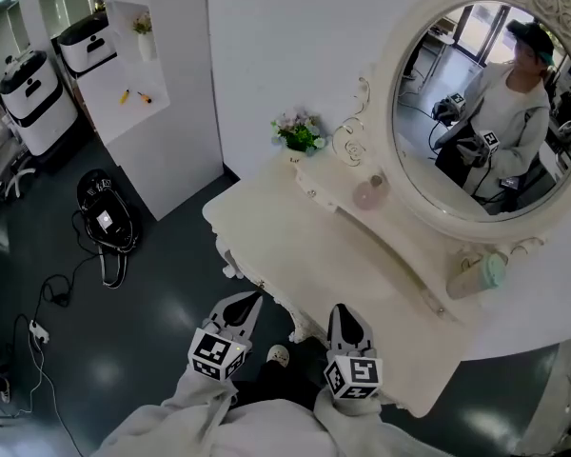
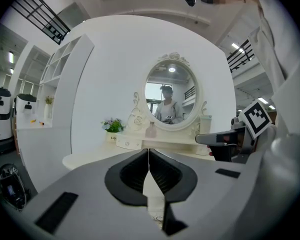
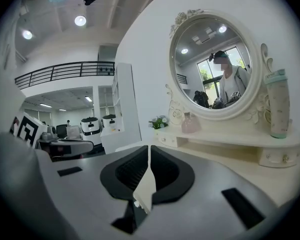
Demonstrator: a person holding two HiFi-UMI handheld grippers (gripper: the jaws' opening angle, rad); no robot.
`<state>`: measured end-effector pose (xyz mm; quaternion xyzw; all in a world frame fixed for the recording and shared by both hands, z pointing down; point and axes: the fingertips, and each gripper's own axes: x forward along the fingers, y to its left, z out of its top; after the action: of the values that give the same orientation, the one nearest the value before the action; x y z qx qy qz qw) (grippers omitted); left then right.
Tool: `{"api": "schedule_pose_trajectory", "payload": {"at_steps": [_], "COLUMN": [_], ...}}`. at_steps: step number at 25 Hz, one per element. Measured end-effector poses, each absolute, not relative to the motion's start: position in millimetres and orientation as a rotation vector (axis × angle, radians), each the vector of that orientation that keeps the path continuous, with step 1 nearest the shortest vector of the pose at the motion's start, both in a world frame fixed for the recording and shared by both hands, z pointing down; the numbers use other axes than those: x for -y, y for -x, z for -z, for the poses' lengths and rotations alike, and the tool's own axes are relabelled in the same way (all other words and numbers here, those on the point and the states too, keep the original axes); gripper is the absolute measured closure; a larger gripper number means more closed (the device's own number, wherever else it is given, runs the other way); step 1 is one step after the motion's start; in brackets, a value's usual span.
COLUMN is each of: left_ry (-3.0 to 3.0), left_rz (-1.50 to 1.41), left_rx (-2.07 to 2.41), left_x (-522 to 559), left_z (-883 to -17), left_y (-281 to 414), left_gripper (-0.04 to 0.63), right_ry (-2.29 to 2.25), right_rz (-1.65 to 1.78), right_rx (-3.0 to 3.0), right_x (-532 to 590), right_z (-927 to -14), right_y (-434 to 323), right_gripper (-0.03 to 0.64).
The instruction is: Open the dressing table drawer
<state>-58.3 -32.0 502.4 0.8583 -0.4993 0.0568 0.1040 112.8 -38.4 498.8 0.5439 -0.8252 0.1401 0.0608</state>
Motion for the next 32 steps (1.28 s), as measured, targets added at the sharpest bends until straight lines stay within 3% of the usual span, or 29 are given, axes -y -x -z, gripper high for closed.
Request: {"api": "schedule_pose_trajectory", "payload": {"at_steps": [21,32], "left_ry": [-2.537,-2.56], "left_rz": [-0.217,-0.267], "left_rx": [1.446,1.308], "left_x": [80.3,163.8], "left_z": [-516.2,-523.8], "left_y": [42.0,35.0], "left_gripper": [0.577,0.577], "right_ry": [-1.738,-1.867], "right_rz": [-0.539,-0.583], "right_rx": [2.473,2.36], "right_x": [78.2,125.5], "right_z": [-518.7,-515.2], "right_y": [-140.0,-146.7], "right_gripper": [0.577,0.577]}}
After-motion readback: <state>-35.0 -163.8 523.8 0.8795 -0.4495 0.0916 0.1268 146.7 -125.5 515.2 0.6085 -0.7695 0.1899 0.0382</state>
